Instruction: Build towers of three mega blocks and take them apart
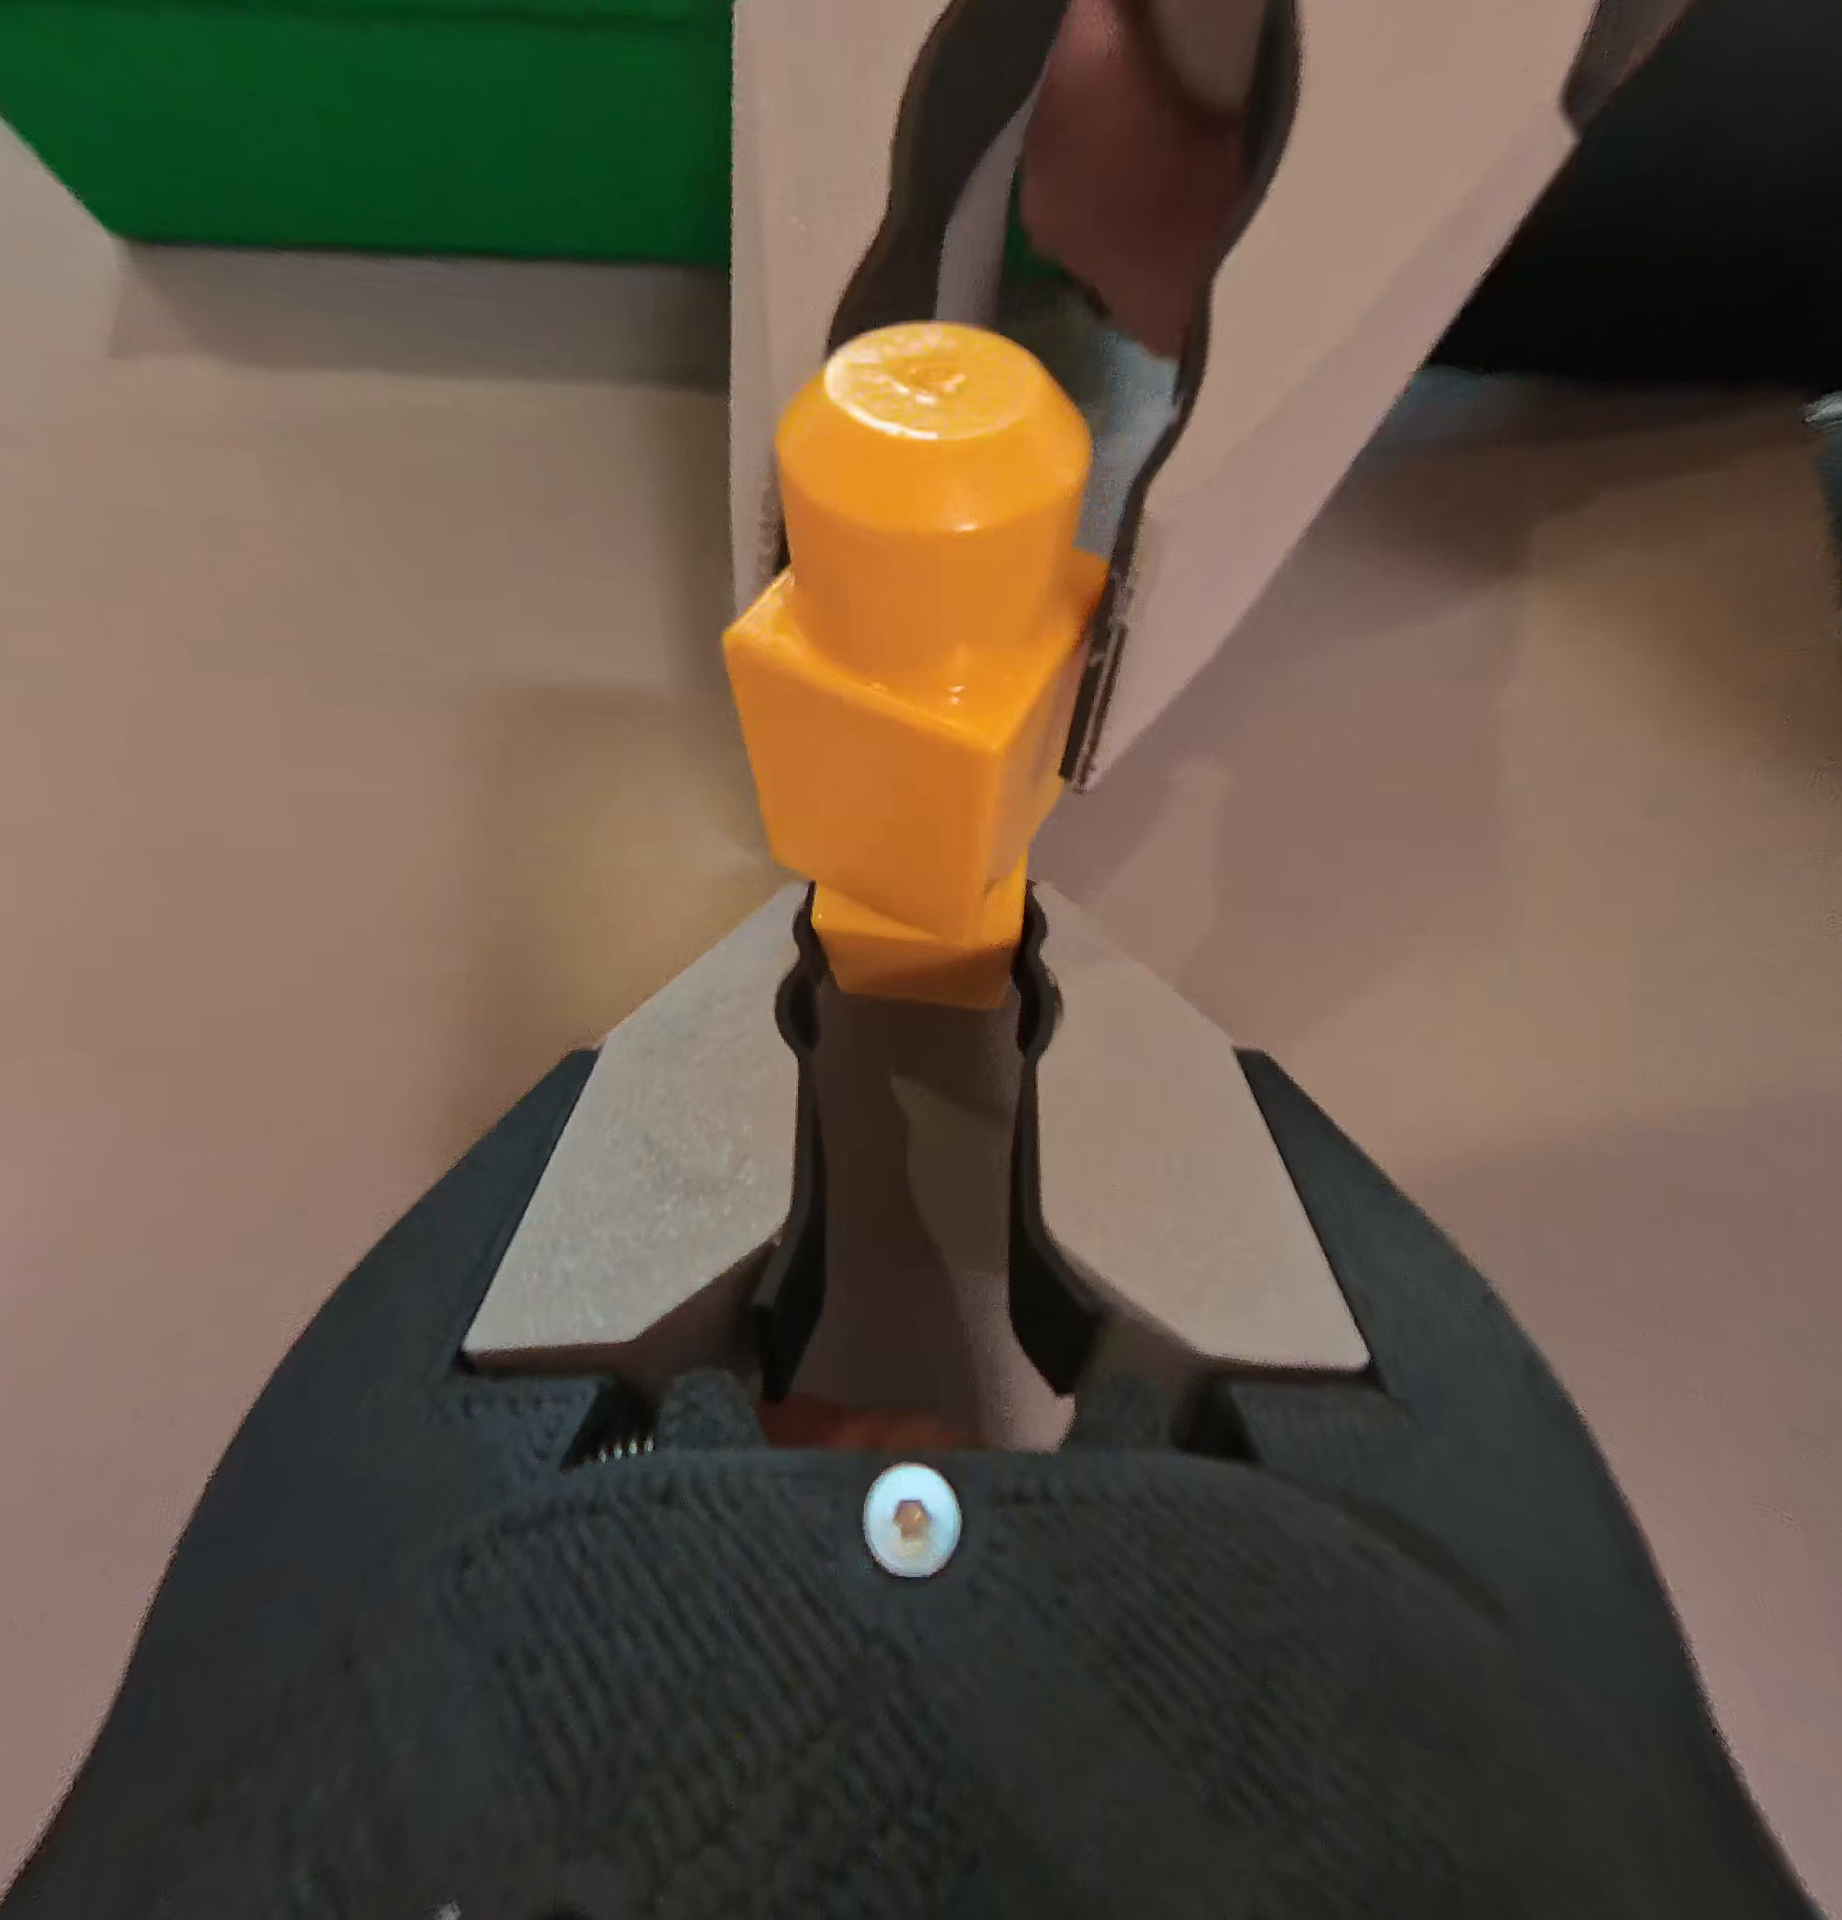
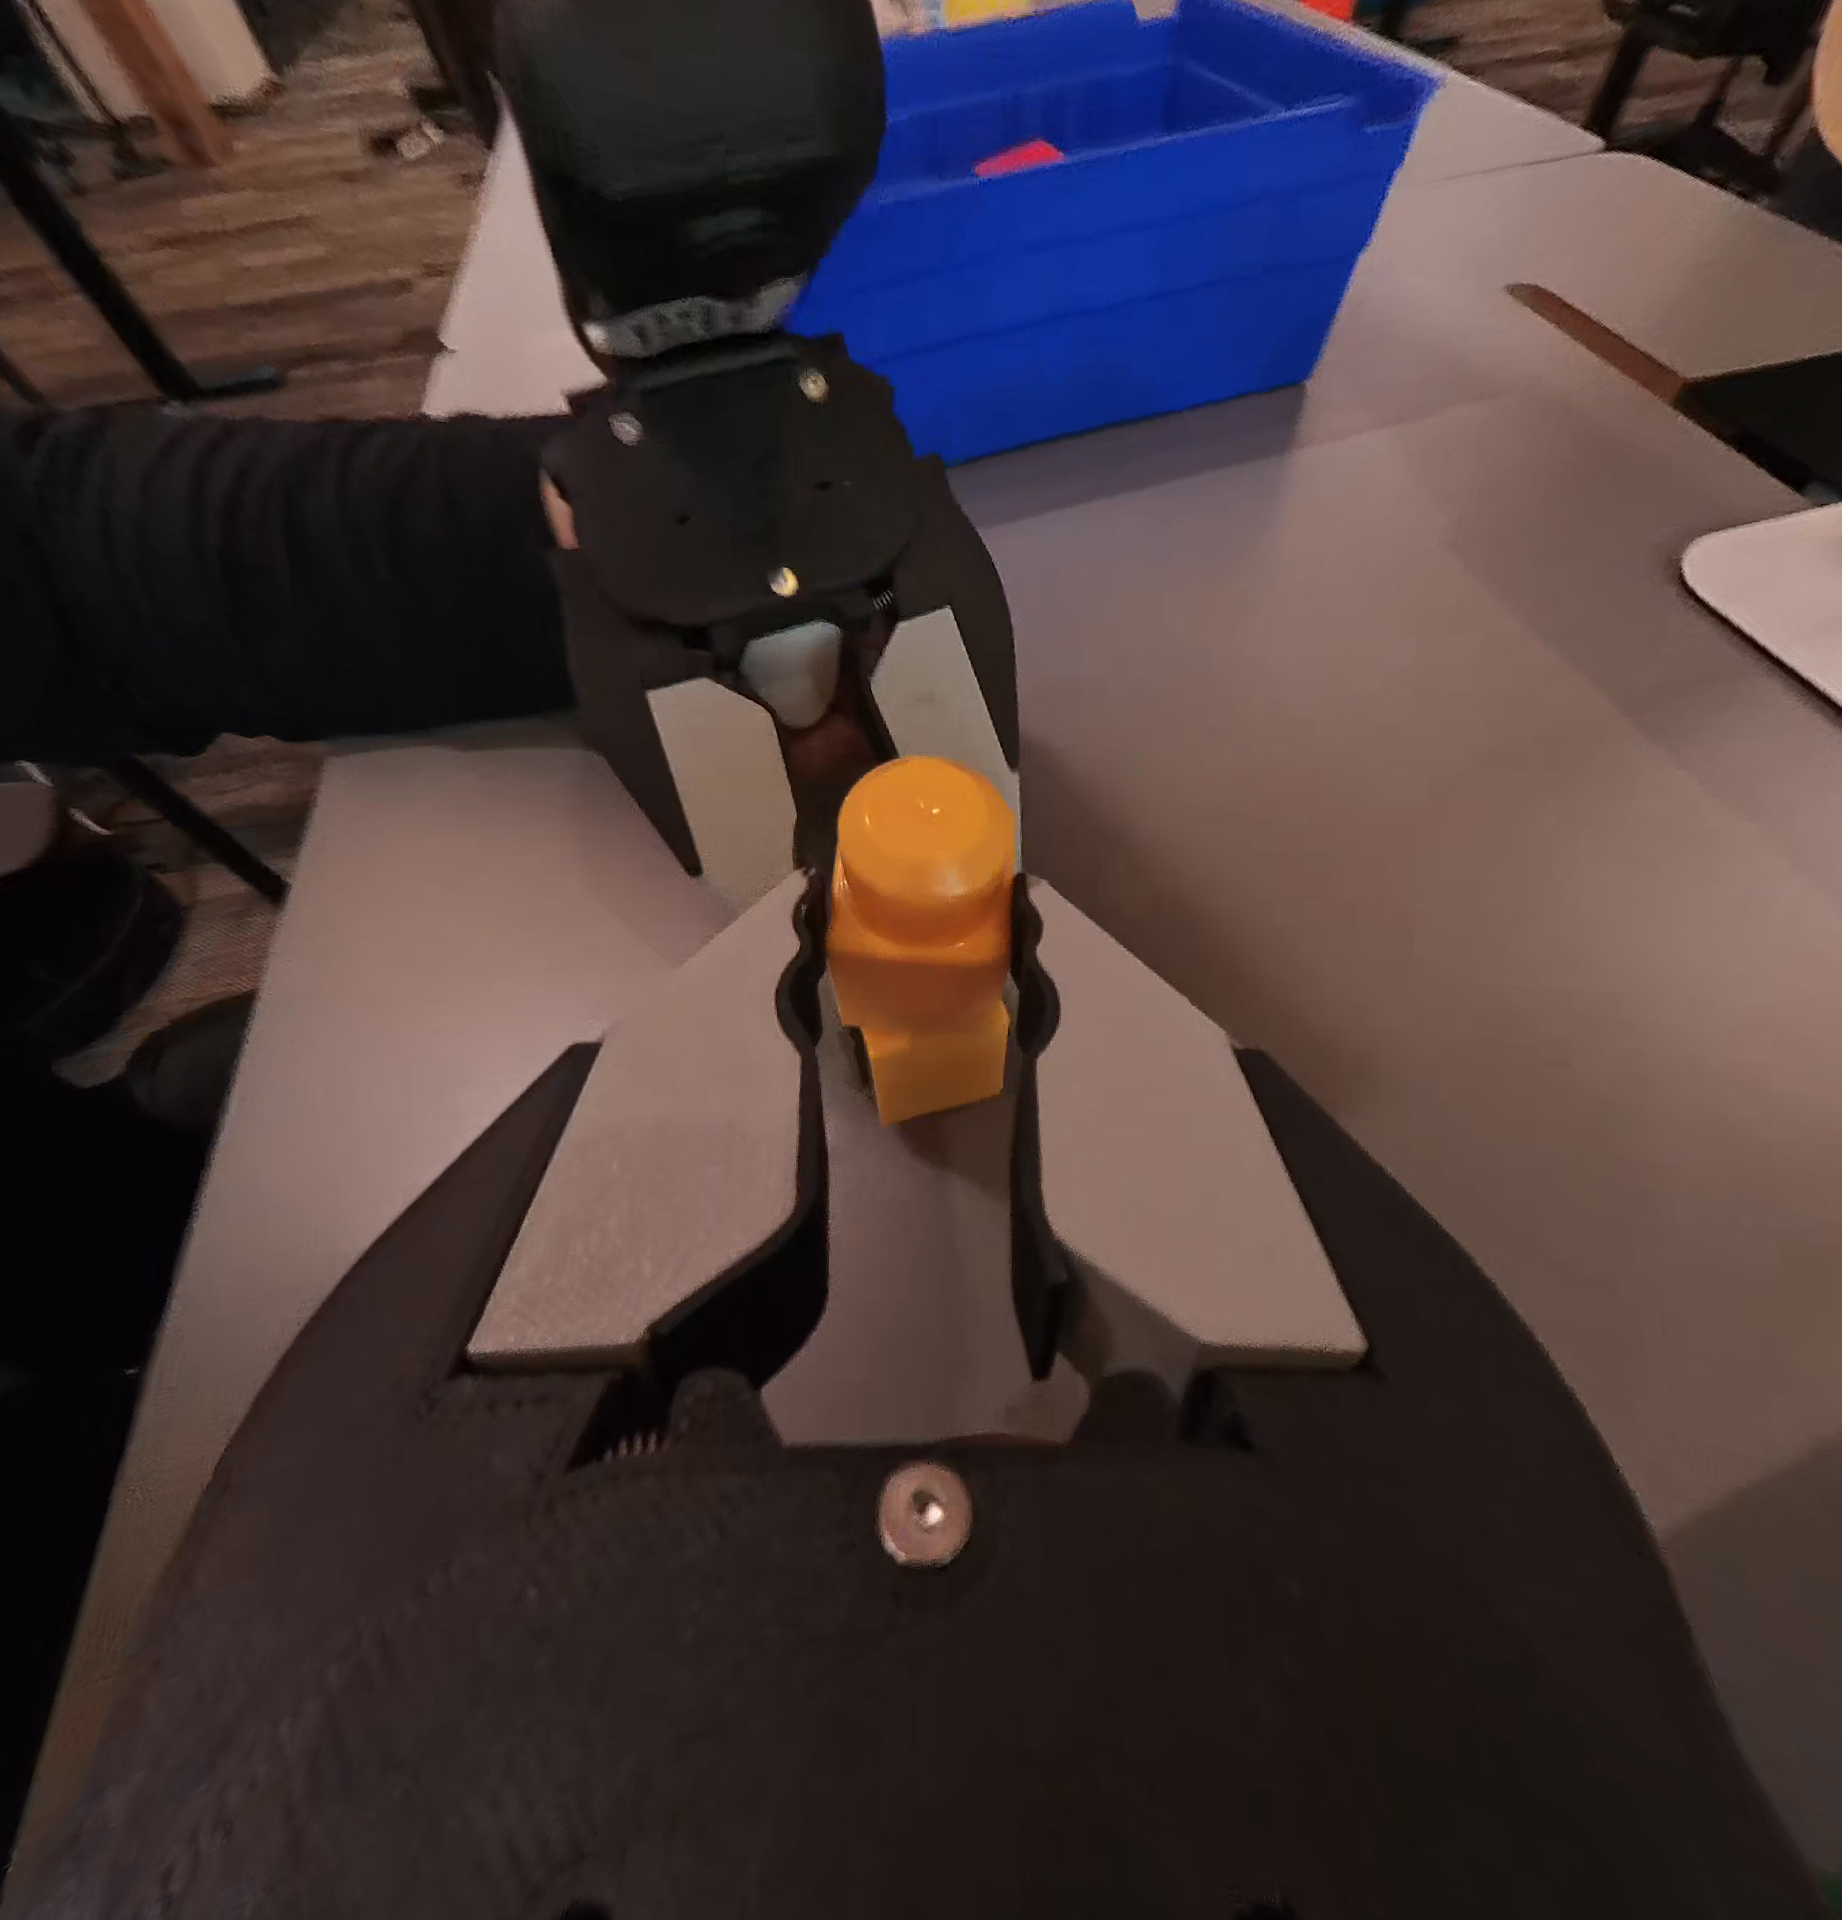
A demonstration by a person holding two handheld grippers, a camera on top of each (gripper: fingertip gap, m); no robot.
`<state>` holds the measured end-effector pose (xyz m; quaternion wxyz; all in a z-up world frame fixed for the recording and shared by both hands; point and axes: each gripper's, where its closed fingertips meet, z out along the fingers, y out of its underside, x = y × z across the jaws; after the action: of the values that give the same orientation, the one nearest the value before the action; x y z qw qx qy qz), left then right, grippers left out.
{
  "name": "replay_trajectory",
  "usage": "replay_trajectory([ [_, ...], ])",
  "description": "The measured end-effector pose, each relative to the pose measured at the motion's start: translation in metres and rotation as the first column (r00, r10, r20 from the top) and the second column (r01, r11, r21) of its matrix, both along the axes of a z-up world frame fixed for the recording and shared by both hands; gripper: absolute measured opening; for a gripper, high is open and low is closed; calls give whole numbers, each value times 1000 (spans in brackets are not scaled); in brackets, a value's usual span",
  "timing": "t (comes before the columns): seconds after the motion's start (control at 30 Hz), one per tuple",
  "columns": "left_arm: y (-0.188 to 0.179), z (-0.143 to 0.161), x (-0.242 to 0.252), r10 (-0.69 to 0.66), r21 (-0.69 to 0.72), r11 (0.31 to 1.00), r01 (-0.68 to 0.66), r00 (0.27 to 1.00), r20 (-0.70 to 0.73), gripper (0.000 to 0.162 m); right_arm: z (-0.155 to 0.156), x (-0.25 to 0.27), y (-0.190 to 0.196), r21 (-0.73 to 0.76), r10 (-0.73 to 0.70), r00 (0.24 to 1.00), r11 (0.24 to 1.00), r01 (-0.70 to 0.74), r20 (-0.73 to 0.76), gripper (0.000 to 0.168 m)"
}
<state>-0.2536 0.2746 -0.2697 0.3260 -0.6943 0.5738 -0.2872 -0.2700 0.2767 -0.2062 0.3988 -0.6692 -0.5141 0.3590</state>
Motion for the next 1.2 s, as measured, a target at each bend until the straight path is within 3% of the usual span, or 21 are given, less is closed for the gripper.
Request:
replay_trajectory([
  [0.07, -2, -7, -2, -12, 4, 1000, 12, 999, -45, 35, -10, 1, -2, 16, 14, 998, 1000, -15, 64, 33],
  [0.37, -66, 12, 4, -310, -174, 929, 326, 944, 114, 34, 8, 4, -55, -107, 300, 953, 947, -302, -33, 33],
  [0.57, -43, -4, 8, -158, -124, 980, 154, 987, -18, 34, -11, 11, -38, -124, 195, 975, 975, -182, 105, 33],
  [0.7, -34, -5, 8, -92, -17, 996, 91, 991, -96, 34, -16, 16, -35, -87, 135, 969, 989, -119, 209, 33],
  [0.8, -40, -4, 7, -120, 1, 993, 121, 986, -113, 34, -18, 19, -41, -56, 145, 955, 989, -136, 258, 33],
  [1.03, -82, 2, 9, -304, -170, 940, 295, 952, -33, 33, -15, 19, -77, -144, 336, 919, 939, -312, 208, 33],
  [1.2, -66, 5, 12, -216, -142, 967, 210, 976, -29, 33, -13, 17, -61, -135, 247, 948, 965, -223, 200, 33],
])
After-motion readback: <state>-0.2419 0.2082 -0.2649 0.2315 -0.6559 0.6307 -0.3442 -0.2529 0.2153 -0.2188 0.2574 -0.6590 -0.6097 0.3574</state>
